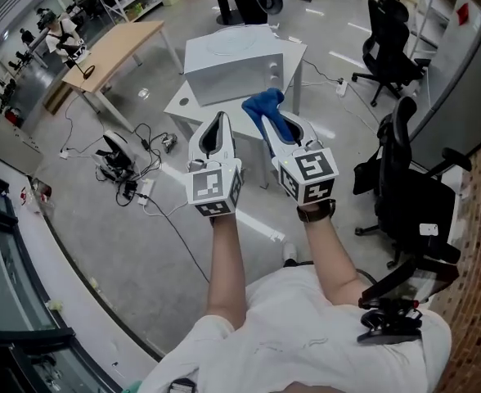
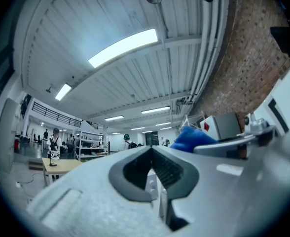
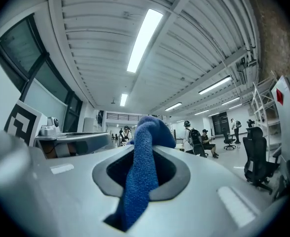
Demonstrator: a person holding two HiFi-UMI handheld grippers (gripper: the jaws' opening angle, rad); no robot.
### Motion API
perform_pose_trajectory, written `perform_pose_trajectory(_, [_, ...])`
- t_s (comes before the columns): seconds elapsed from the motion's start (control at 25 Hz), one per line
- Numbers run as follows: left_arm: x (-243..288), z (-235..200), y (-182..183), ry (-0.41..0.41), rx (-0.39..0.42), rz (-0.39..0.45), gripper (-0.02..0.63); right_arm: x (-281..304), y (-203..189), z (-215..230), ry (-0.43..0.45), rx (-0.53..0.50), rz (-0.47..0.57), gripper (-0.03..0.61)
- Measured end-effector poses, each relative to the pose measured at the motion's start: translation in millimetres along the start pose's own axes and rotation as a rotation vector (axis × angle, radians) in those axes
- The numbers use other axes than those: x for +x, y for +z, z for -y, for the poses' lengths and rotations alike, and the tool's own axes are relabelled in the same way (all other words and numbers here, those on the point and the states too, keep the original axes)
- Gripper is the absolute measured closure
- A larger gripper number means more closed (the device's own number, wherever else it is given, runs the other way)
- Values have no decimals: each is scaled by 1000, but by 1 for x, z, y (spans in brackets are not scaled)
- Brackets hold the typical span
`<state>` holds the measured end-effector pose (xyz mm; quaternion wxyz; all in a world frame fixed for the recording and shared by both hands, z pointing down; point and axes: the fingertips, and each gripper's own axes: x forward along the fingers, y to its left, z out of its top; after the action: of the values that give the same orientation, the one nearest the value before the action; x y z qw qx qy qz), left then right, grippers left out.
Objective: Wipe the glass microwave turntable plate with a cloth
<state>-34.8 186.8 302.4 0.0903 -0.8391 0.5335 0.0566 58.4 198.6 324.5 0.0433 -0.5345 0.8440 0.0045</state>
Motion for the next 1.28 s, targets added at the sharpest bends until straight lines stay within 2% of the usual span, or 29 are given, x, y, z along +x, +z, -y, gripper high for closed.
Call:
perform_pose_trajectory(0.12, [31, 7, -7, 4, 10, -7, 614, 18, 1, 26, 18, 9, 3, 520])
perform_pose_trajectory(0.28, [54, 16, -23, 13, -3, -15, 614, 25, -16, 56, 38, 57, -23, 518])
perform_pose_trajectory(0.44, [67, 25, -54, -2, 5, -100, 614, 37, -47, 72, 77, 80, -99, 518])
perform_pose_trajectory(0.64, [88, 9, -74, 29, 22, -148, 613, 59, -63, 85, 101, 99, -123, 518])
perform_pose_trajectory(0.76, [105, -5, -83, 59, -31, -164, 614, 76, -73, 87, 103, 81, -143, 519])
perform_pose_trajectory(0.88, [128, -16, -88, 48, -40, -139, 614, 95, -73, 93, 92, 62, -144, 518])
perform_pose_trajectory(1.16, [202, -34, -86, -17, -41, -96, 614, 156, -50, 139, 18, 14, -106, 518])
perform_pose_trajectory(1.28, [228, -54, -83, -30, -44, -87, 614, 191, -44, 140, 34, -4, -105, 518])
